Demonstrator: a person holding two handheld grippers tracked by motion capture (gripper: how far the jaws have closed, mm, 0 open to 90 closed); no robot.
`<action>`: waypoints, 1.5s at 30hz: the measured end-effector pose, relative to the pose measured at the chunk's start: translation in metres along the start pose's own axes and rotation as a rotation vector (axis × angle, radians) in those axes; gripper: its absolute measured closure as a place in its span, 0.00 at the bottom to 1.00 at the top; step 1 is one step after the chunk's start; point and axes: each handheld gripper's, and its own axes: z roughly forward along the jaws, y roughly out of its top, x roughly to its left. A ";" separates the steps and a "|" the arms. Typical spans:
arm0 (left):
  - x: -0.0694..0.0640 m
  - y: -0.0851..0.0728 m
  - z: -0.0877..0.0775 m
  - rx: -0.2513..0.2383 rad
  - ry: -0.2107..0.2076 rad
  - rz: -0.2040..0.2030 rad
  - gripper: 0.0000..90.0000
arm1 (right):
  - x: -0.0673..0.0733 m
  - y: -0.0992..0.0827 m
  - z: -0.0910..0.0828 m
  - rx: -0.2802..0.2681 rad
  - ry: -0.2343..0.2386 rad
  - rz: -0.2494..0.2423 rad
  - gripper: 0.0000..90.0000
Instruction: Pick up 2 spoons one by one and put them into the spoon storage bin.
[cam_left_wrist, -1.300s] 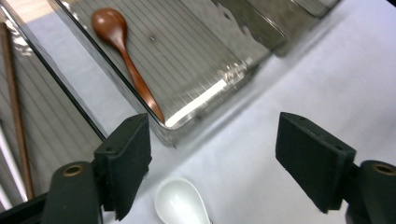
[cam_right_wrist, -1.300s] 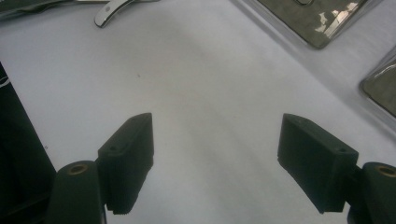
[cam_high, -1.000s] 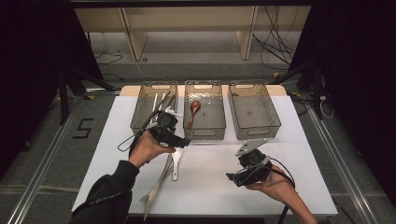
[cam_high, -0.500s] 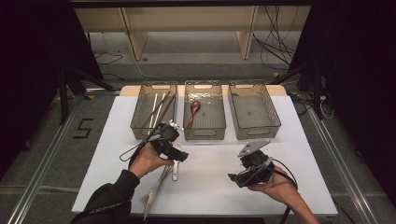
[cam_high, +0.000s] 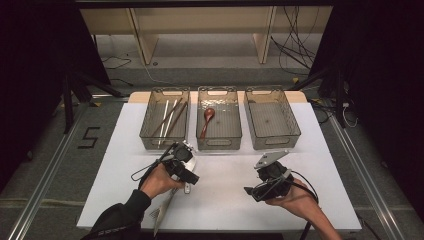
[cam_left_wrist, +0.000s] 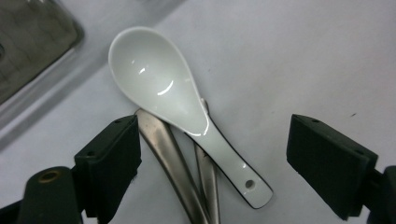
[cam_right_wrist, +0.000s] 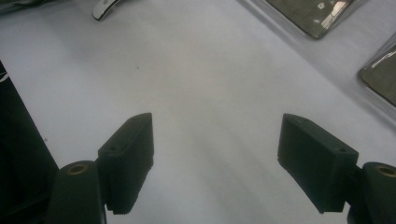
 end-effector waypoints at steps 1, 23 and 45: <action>0.000 -0.001 0.002 0.007 0.007 -0.001 0.19 | 0.000 0.000 0.000 0.001 0.000 0.004 0.31; 0.008 -0.009 0.017 0.115 -0.002 0.009 0.31 | 0.000 0.000 0.001 0.004 0.004 0.001 0.31; 0.028 -0.007 0.001 0.095 -0.128 -0.037 0.68 | 0.000 -0.001 0.001 0.007 0.004 0.001 0.32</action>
